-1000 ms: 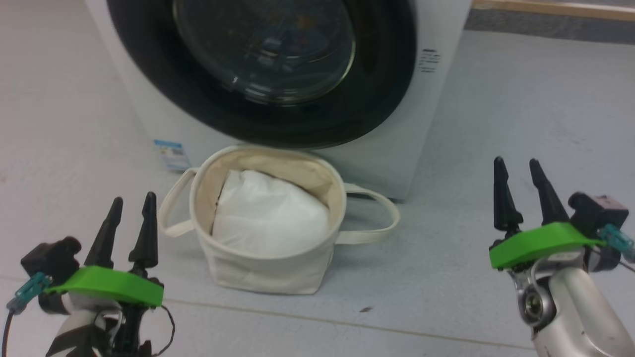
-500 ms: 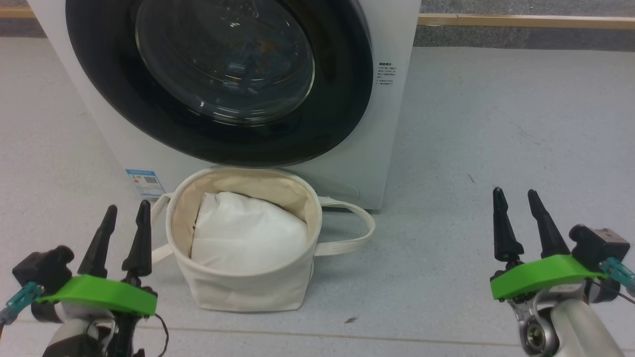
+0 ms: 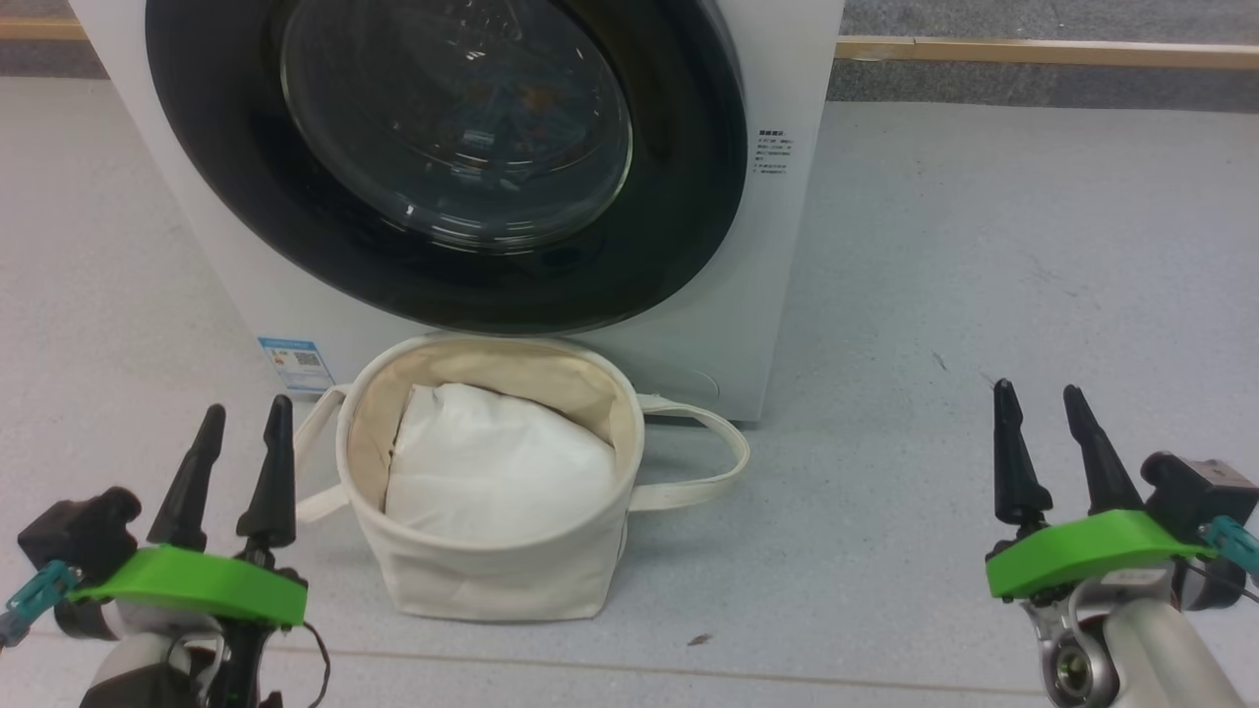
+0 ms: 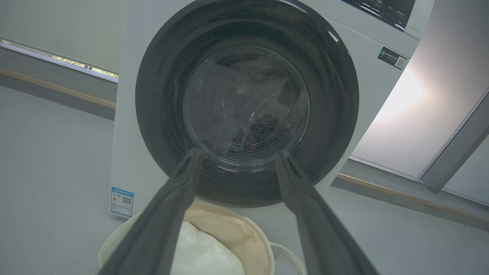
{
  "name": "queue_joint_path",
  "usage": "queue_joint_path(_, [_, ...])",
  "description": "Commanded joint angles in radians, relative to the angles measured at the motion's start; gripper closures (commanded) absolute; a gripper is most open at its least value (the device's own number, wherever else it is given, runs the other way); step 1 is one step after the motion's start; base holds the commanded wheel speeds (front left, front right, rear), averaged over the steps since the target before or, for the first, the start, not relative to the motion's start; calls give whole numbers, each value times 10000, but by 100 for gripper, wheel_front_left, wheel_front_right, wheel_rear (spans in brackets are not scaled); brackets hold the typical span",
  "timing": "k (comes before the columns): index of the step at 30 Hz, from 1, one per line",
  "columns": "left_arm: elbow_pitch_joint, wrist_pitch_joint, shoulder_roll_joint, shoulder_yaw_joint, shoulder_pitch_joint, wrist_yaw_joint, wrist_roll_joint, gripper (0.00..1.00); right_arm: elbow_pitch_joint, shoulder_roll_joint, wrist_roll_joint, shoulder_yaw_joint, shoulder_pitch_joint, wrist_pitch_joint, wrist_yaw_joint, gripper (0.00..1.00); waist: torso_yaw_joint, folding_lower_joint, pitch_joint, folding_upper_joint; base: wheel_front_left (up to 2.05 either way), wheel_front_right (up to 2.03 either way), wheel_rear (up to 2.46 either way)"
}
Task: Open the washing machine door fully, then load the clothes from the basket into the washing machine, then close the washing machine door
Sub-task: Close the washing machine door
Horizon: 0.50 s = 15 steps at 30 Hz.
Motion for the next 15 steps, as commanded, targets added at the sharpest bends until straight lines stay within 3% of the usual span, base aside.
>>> queue_joint_path(1, [-349,-118,273,404,-328,-58,76,0,-259,-110,-112,127,-229,-122,-2,0,10,0,0,0,0,0,0])
queue_joint_path(15, [-486,-118,167,503,-313,-58,159,0,89,-21,-188,191,-257,-122,-2,0,67,0,-2,0,0,0,0])
